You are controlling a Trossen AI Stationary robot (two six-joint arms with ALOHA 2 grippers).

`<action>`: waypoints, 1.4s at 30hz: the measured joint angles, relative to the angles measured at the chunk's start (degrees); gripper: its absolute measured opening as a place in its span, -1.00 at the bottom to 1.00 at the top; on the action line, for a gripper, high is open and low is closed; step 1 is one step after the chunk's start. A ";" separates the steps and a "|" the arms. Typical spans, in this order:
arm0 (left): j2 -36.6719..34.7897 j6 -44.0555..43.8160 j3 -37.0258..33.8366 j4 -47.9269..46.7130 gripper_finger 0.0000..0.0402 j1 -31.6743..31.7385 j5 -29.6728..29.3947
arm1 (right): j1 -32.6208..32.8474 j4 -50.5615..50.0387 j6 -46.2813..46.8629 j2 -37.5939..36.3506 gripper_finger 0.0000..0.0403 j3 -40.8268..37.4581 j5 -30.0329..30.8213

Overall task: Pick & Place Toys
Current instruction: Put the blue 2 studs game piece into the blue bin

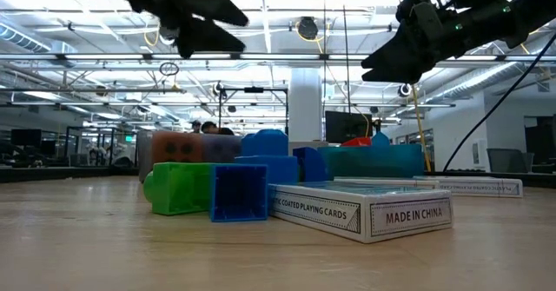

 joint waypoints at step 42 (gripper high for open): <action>25.91 18.30 1.59 12.35 -0.42 -2.68 14.86 | -0.02 -0.42 0.02 0.00 0.38 -0.02 0.00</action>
